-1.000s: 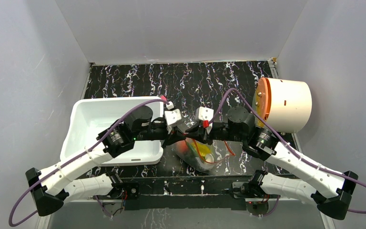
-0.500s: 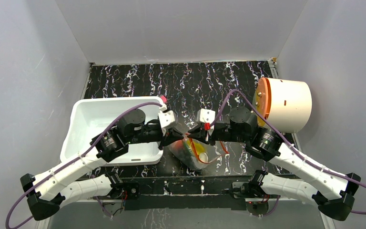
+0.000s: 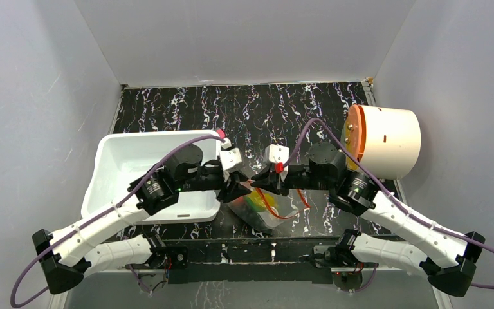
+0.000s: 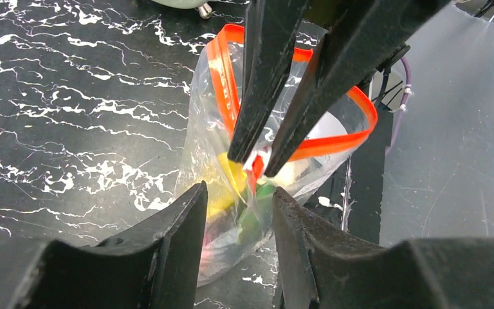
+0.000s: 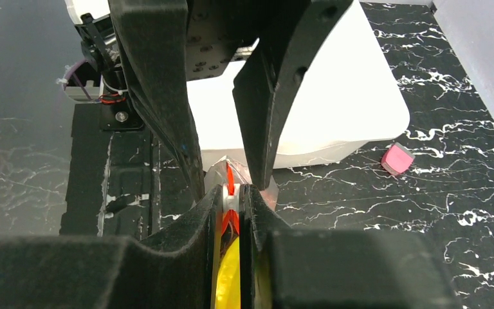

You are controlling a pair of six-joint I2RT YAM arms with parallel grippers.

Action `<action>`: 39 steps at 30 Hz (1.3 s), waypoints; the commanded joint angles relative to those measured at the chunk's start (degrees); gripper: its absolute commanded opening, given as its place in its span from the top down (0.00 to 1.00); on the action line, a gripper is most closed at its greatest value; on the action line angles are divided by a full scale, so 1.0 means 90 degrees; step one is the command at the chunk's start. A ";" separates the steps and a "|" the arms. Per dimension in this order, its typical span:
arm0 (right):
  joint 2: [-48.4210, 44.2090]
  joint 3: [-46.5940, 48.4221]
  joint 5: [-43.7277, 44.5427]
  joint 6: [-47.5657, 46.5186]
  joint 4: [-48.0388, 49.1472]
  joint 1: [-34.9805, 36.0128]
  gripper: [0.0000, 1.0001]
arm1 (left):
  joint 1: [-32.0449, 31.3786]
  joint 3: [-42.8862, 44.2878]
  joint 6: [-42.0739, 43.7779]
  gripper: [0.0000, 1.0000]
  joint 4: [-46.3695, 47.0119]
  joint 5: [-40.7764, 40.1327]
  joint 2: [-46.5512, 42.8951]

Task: Place the food in the zip-top bag and seal the zipper
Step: Zip the zipper food storage bag at the center of the board.

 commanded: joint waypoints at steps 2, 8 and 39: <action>0.0064 0.0187 -0.0256 0.0175 0.0593 -0.0019 1.00 | -0.0017 0.0401 0.0360 0.60 -0.0116 0.0252 0.0131; 0.0058 0.0148 -0.0187 0.0144 0.0467 -0.0020 1.00 | -0.0016 0.0403 0.0507 0.91 -0.0016 0.0283 0.0011; -0.0266 0.0349 0.1110 -0.0407 -0.1338 -0.0019 1.00 | -0.0009 -0.0157 0.0470 1.00 0.0277 -0.0076 -0.1057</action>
